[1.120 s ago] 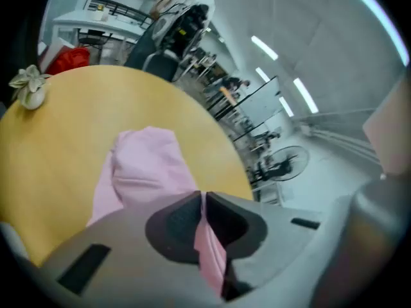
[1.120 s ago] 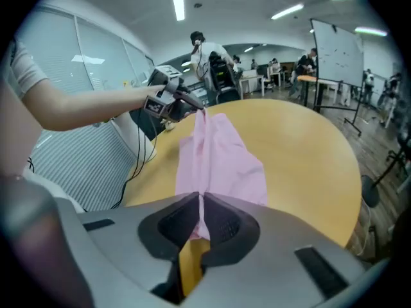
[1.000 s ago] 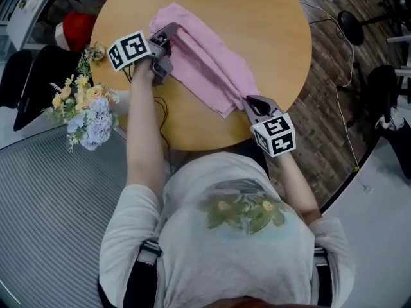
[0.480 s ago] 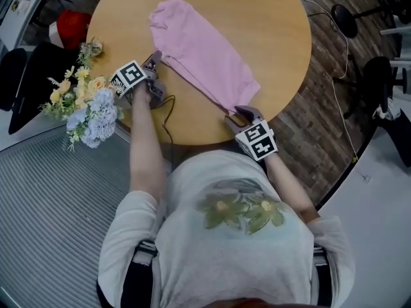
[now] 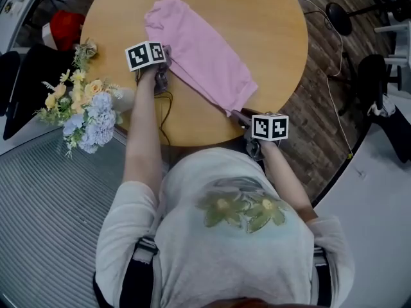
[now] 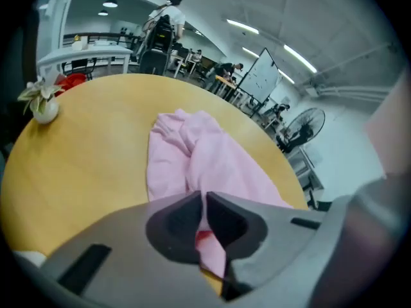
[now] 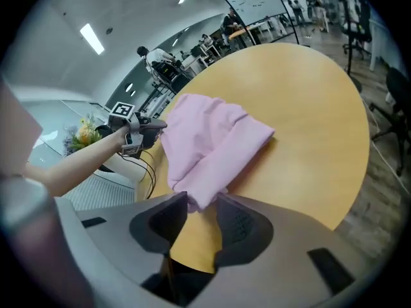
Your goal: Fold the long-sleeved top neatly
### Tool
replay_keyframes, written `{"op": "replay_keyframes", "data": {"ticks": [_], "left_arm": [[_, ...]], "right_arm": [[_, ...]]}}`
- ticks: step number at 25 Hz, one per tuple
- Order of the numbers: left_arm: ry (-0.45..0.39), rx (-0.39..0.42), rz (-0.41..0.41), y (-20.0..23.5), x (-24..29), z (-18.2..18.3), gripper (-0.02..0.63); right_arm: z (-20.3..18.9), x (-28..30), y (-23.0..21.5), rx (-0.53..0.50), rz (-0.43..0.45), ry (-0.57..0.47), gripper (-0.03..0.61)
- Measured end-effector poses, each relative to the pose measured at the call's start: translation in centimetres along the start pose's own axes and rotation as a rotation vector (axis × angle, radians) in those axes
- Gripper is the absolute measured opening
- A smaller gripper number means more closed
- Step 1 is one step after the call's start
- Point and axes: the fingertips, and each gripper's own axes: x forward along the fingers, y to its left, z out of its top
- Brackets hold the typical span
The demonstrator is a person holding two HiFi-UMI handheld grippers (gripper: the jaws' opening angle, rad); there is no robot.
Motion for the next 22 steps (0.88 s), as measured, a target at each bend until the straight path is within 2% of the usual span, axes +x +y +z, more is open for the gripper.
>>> {"op": "replay_keyframes", "data": {"ticks": [1,2,5,7,8,10,11,12,14,16,18,20,22], "left_arm": [[-0.006,0.035,0.0,-0.4,-0.3,0.4,0.021],[-0.039,0.059,-0.017,-1.1,-1.1,1.2,0.021],[-0.226,0.073,-0.082,-2.5,-4.9,4.5,0.02],[-0.275,0.076,-0.018,-0.9,-6.1,4.7,0.02],[-0.251,0.085,0.04,0.5,-5.9,3.8,0.02],[-0.132,0.101,0.154,3.2,-4.4,0.9,0.02],[-0.092,0.09,0.183,4.0,-3.8,-0.1,0.033],[-0.092,0.06,0.185,4.3,-3.6,-0.2,0.056],[-0.184,-0.045,0.132,3.9,-4.4,1.9,0.064],[-0.305,-0.142,0.082,3.7,-5.4,5.6,0.064],[-0.379,-0.195,0.052,3.6,-5.4,9.3,0.064],[-0.365,-0.224,-0.008,3.1,-3.8,12.0,0.055],[-0.293,-0.237,-0.049,3.0,-1.3,13.4,0.048]], "right_arm": [[0.1,0.0,0.4,0.003,0.011,-0.006,0.118],[0.5,-0.3,1.0,-0.017,0.016,-0.022,0.048],[1.8,-1.5,3.0,-0.178,-0.006,-0.058,0.035],[1.1,-0.8,3.7,-0.267,-0.015,-0.003,0.035],[0.2,-0.1,3.8,-0.283,-0.007,0.048,0.035],[-1.6,1.3,3.8,-0.28,0.022,0.164,0.04],[-2.2,1.5,3.8,-0.277,0.033,0.203,0.111],[-2.3,1.3,3.7,-0.279,0.037,0.219,0.171],[-1.3,0.5,3.2,-0.275,0.024,0.198,0.172],[0.4,-0.6,2.1,-0.247,0.001,0.15,0.172],[2.4,-1.6,1.0,-0.217,-0.018,0.101,0.172],[4.1,-2.0,0.2,-0.199,-0.028,0.069,0.172],[5.2,-2.0,-0.2,-0.191,-0.028,0.06,0.172]]}}
